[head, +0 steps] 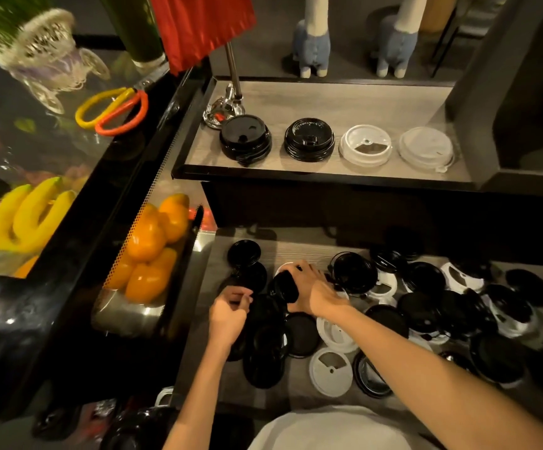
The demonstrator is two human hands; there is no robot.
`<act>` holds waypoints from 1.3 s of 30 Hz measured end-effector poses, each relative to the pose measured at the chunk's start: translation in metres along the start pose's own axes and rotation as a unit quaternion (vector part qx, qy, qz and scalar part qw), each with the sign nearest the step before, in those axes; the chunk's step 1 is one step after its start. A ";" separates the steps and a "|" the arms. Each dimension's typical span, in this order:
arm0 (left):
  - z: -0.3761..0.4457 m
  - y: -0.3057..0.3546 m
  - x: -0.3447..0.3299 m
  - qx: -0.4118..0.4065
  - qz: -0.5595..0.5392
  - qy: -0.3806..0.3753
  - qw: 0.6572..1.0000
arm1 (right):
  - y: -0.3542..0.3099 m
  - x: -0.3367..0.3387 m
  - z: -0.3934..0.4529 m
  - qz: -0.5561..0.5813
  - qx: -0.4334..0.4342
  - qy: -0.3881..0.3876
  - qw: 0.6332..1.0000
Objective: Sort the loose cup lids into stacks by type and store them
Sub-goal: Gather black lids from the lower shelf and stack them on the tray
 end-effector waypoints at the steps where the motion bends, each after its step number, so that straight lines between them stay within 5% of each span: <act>1: 0.000 0.002 -0.002 0.000 -0.007 -0.005 1.000 | 0.006 0.003 -0.002 0.035 -0.001 0.008 0.999; 8: -0.018 0.045 -0.025 0.007 -0.113 -0.099 0.989 | 0.028 0.051 -0.057 0.335 0.038 0.087 0.937; 14: -0.043 0.079 -0.055 0.071 -0.283 -0.292 0.911 | 0.022 0.069 -0.096 0.337 0.103 0.101 0.930; 25: -0.057 0.087 -0.081 0.172 -0.410 -0.267 0.855 | 0.041 0.090 -0.122 0.477 0.128 0.150 0.856; 34: -0.061 0.094 -0.086 0.148 -0.427 -0.210 0.867 | 0.043 0.093 -0.129 0.337 0.130 0.114 0.926; 39: -0.067 0.103 -0.087 0.137 -0.396 -0.219 0.881 | 0.040 0.101 -0.128 0.263 0.152 0.187 0.934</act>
Point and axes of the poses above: each hand's wrist, its own z-axis towards the middle knuckle, its own x-axis out of the back of the hand, y = z × x, the point moved 1 cm from there along z, towards the middle knuckle, and after that the axes turned 7 degrees about -z, right-handed, at the moved point
